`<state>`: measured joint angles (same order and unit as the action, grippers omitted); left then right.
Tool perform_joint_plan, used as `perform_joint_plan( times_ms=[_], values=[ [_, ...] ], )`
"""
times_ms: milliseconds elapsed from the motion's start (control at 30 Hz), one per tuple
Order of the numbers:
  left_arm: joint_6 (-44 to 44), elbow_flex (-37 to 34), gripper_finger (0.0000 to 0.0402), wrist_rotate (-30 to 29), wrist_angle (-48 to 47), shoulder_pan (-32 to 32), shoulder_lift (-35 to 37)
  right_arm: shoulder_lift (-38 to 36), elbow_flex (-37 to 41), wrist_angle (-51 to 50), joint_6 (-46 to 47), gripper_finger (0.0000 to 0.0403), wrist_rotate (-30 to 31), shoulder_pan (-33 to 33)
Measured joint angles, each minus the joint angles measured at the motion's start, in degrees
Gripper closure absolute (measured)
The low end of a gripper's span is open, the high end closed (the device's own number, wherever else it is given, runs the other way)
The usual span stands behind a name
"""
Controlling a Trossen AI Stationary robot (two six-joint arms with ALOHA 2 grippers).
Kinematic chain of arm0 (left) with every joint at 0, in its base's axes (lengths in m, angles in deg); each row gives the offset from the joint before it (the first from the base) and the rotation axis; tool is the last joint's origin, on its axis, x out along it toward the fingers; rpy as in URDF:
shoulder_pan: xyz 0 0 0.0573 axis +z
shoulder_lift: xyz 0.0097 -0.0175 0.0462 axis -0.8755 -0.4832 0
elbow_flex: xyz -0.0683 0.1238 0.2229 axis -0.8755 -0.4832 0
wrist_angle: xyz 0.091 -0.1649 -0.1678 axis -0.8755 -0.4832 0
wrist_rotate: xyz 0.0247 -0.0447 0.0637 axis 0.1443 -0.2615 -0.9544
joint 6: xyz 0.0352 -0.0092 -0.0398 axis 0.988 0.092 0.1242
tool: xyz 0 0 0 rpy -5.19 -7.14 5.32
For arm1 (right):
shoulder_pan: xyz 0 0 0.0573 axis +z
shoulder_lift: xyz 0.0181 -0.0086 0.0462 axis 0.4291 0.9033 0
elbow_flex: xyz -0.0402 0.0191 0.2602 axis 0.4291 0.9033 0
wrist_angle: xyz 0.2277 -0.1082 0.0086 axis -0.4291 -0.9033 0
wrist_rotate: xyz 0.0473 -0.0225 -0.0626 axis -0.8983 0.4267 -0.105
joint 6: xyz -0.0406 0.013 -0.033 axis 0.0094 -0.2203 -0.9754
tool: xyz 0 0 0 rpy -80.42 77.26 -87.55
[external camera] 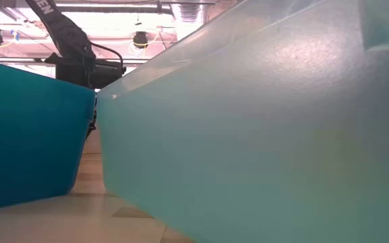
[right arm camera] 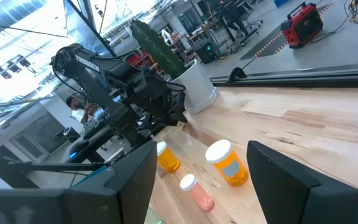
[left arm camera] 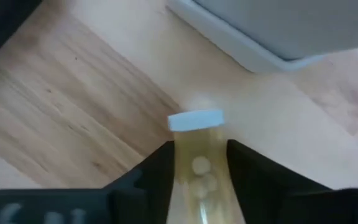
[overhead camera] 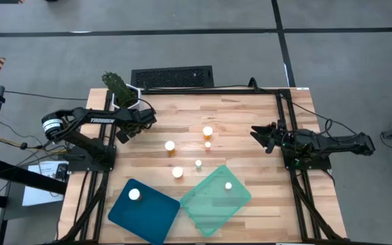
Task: Pick and place medicine bottles into bin by pill shape (circle, oval)
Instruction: Put the small yellow pill bottle into the green bin
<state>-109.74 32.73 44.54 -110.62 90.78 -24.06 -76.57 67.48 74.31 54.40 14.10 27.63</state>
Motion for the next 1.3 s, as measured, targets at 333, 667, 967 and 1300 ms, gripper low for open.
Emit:
perform_joint_plan(
  times_ms=[333, 667, 967, 1300],
  values=[
    [8.91, 0.0, 0.0326, -2.42, 3.77, -3.76, 0.0, 0.0, 0.0, 0.0, 0.0, 0.0143, 0.0, 0.0],
    [18.41, 3.46, 0.0297, -24.25, 9.58, -17.92, 0.0, 0.0, 0.0, -0.01, 0.0, 0.0143, -0.02, 0.0],
    [26.64, -2.04, 0.0295, -53.23, 26.32, -28.79, 0.0, 0.01, 0.0, -0.02, 0.0, 0.0143, -0.02, 0.01],
    [26.68, -13.2, 0.0294, -59.1, 39.52, -33.86, -3.58, 0.06, 0.0, -0.01, 0.0, 0.0143, -0.01, 0.0]
  ],
)
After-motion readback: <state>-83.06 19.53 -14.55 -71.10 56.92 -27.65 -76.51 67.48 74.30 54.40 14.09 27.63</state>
